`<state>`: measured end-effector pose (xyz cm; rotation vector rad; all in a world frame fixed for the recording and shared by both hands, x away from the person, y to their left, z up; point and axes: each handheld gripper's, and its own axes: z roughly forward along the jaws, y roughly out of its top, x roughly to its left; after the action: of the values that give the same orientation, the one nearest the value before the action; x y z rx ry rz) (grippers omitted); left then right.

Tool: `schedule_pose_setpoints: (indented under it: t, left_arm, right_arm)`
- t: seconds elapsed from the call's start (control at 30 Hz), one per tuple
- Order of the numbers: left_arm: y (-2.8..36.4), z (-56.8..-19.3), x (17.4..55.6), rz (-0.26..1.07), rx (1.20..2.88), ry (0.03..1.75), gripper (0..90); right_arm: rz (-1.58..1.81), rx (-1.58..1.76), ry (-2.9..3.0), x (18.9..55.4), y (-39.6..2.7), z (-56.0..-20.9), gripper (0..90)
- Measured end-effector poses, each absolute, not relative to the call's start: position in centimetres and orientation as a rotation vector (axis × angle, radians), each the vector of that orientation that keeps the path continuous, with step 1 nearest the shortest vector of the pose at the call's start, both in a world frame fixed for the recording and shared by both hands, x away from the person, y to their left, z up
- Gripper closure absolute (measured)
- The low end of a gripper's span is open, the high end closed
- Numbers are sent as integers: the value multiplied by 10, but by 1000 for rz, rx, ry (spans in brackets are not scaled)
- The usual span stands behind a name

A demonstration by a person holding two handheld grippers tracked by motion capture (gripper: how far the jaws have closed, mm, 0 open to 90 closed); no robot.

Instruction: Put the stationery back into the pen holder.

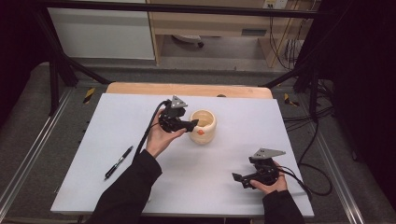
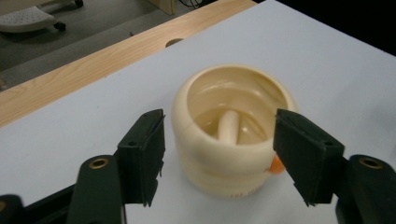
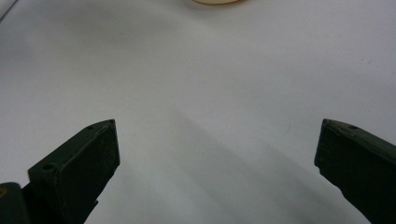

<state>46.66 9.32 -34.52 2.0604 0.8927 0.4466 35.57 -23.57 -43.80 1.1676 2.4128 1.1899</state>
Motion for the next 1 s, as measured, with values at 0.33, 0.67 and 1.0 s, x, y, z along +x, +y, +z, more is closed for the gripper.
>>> schedule_pose_setpoints:
  t: [0.33,0.67,1.0]
  left_arm:
    - [141,-350,439,447,2148,900,163]
    - [188,-366,411,463,2162,934,71]
    - [227,-384,385,461,2133,995,76]
  right_arm:
    - [1185,1169,2411,356,-235,-438,7]
    - [1184,1177,2412,355,-235,-438,7]
    - [1174,1173,2415,355,-234,-440,8]
